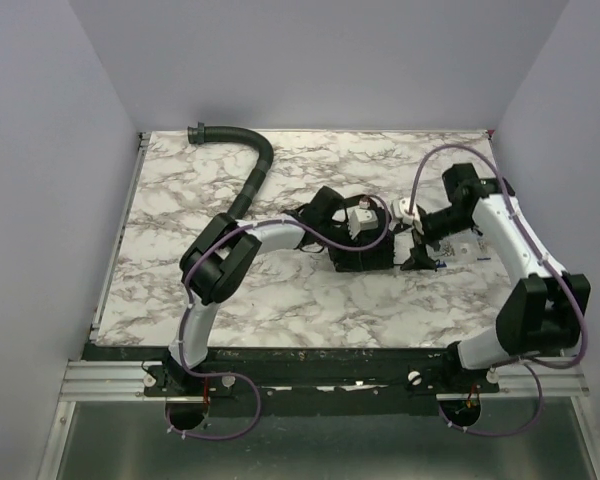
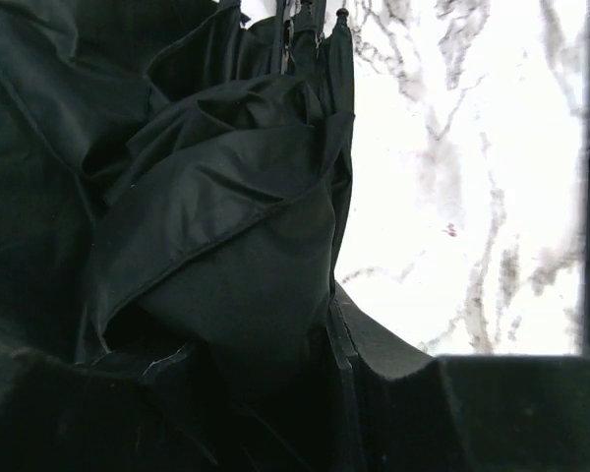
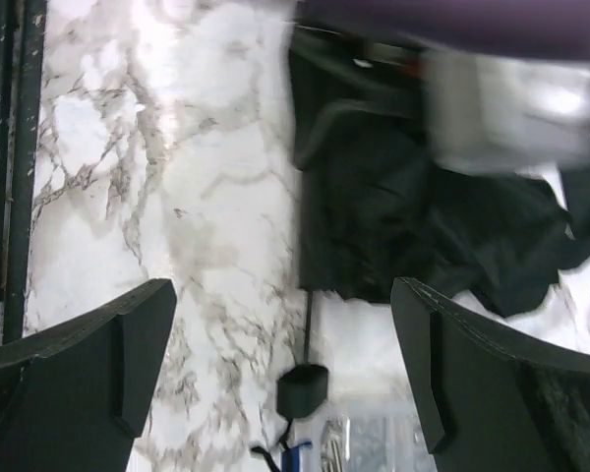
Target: Put away the umbrella
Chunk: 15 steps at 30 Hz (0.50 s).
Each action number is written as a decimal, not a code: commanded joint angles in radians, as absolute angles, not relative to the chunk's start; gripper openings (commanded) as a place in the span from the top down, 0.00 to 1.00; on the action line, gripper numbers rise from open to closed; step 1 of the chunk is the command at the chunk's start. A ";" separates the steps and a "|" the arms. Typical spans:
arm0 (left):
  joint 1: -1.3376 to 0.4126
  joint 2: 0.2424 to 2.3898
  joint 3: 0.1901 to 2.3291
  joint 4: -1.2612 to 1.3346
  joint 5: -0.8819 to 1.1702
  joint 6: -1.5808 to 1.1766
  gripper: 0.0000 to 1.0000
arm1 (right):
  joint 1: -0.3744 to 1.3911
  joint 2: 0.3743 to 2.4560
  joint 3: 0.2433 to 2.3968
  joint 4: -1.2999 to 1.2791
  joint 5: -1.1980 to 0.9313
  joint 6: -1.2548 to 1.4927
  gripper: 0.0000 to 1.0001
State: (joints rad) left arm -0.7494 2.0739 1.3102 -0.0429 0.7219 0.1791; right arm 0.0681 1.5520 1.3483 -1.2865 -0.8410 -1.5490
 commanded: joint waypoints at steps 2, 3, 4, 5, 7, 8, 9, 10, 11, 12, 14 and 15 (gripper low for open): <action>-0.696 2.323 1.418 -0.621 0.872 0.044 0.67 | 0.185 1.391 1.045 -0.849 -0.856 -1.600 0.01; -0.693 2.343 1.438 -0.645 0.876 0.040 0.67 | 0.222 1.390 1.028 -0.792 -0.807 -1.586 0.00; -0.689 2.355 1.454 -0.660 0.878 0.034 0.66 | 0.251 1.395 1.018 -0.745 -0.777 -1.553 0.00; -0.689 2.371 1.475 -0.680 0.881 0.028 0.66 | 0.264 1.404 1.007 -0.697 -0.754 -1.526 0.01; -0.688 2.391 1.506 -0.702 0.888 0.017 0.65 | 0.287 1.407 0.964 -0.586 -0.707 -1.495 0.00; -0.688 2.402 1.523 -0.712 0.895 0.014 0.65 | 0.298 1.412 0.949 -0.544 -0.678 -1.489 0.00; -0.688 2.409 1.539 -0.718 0.900 0.007 0.64 | 0.308 1.419 0.931 -0.514 -0.650 -1.485 0.00; -0.687 2.419 1.553 -0.723 0.906 0.006 0.64 | 0.319 1.424 0.911 -0.485 -0.625 -1.490 0.00; -0.687 2.428 1.573 -0.733 0.907 0.005 0.64 | 0.328 1.427 0.883 -0.449 -0.598 -1.491 0.00; -0.688 2.439 1.591 -0.742 0.912 0.005 0.64 | 0.340 1.431 0.856 -0.412 -0.561 -1.485 0.00; -0.687 2.458 1.621 -0.762 0.917 0.006 0.63 | 0.358 1.449 0.801 -0.350 -0.496 -1.478 0.00; -0.689 2.460 1.627 -0.764 0.920 0.005 0.63 | 0.364 1.459 0.775 -0.320 -0.473 -1.471 0.01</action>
